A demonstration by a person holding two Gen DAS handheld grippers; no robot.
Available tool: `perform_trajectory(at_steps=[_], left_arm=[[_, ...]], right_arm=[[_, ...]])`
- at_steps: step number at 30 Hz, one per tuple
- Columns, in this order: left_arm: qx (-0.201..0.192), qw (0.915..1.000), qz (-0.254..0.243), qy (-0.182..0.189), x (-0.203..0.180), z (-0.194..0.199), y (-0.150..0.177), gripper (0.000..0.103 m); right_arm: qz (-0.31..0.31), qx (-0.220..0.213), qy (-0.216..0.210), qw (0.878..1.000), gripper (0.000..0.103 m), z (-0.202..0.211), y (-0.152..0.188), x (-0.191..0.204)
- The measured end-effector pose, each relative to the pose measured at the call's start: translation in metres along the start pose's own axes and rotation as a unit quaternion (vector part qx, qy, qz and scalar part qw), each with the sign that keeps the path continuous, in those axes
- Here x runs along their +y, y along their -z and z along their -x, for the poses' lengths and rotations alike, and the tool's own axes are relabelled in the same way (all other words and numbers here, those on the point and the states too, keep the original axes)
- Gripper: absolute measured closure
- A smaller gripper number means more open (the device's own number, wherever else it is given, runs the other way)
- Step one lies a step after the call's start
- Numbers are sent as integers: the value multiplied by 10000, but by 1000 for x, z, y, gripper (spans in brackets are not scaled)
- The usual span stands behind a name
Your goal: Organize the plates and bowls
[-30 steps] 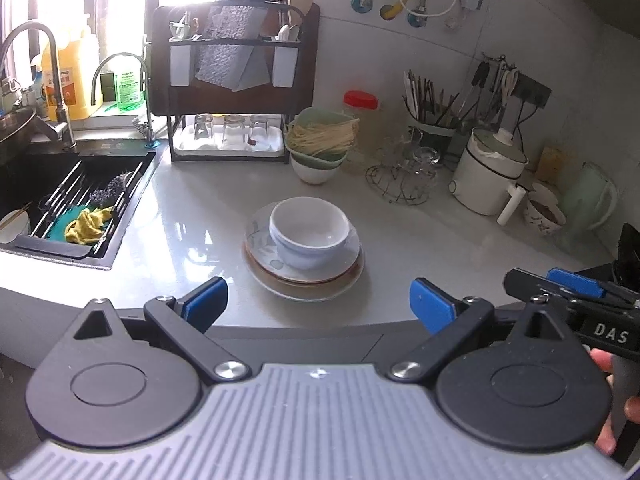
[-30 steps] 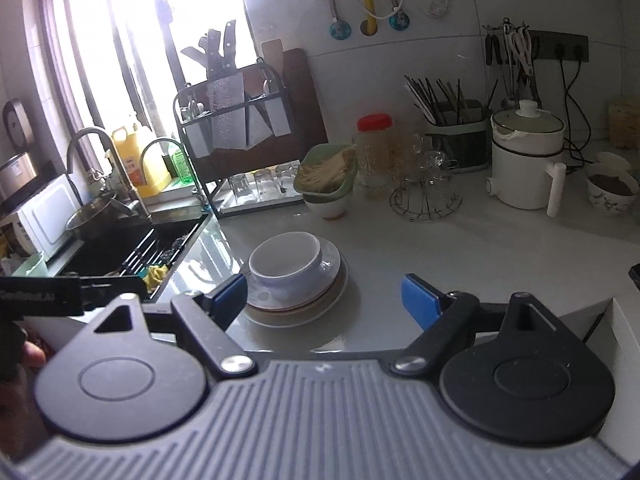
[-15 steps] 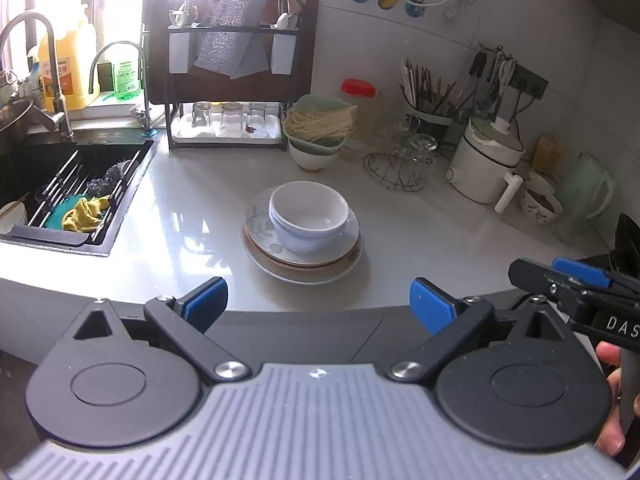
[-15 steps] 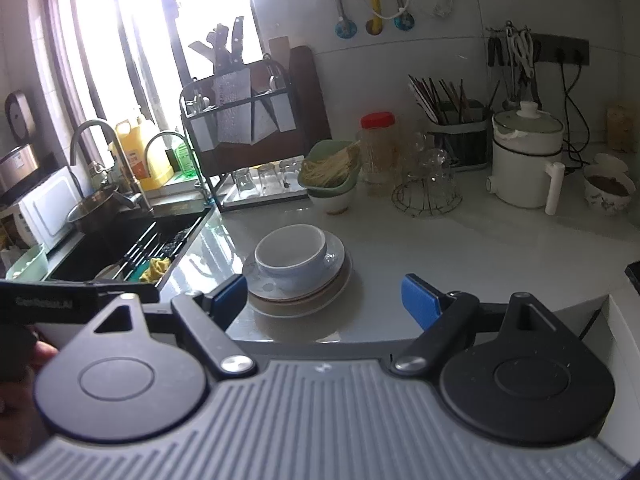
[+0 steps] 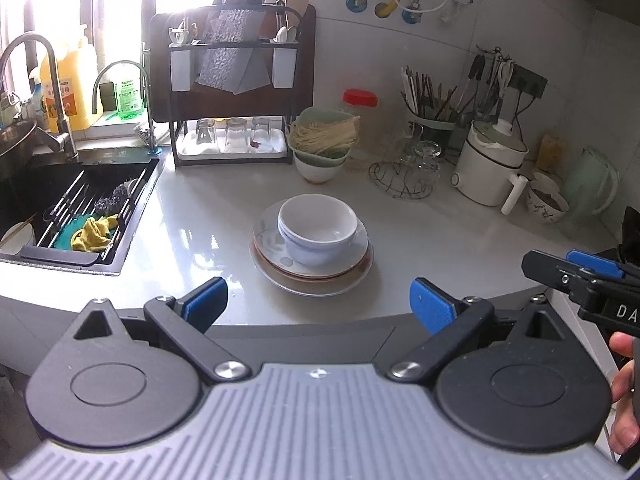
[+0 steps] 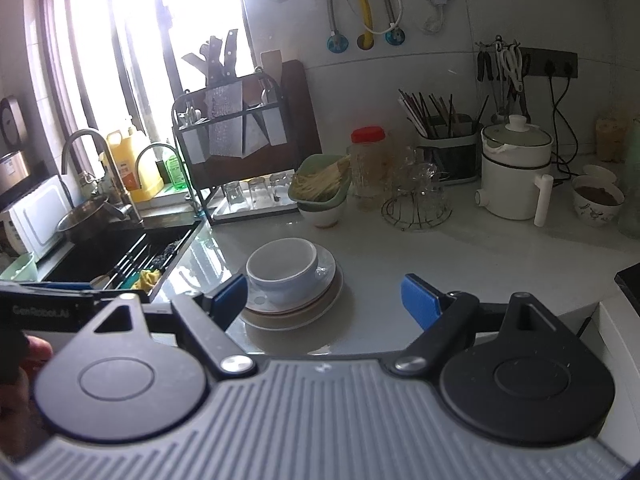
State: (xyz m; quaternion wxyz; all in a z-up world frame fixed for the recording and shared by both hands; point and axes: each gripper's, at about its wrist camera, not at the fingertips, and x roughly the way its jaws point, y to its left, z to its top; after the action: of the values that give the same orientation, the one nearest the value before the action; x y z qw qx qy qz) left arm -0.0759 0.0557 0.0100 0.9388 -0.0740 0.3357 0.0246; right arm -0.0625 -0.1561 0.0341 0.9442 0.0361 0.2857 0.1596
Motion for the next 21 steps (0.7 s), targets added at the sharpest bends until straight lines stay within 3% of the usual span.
perform_trajectory(at_steps=[21], left_arm=[[25,9999,74,-104,8,2,1,4]], right_arm=[[-41,5,57,10000,18,-2,-3,5]])
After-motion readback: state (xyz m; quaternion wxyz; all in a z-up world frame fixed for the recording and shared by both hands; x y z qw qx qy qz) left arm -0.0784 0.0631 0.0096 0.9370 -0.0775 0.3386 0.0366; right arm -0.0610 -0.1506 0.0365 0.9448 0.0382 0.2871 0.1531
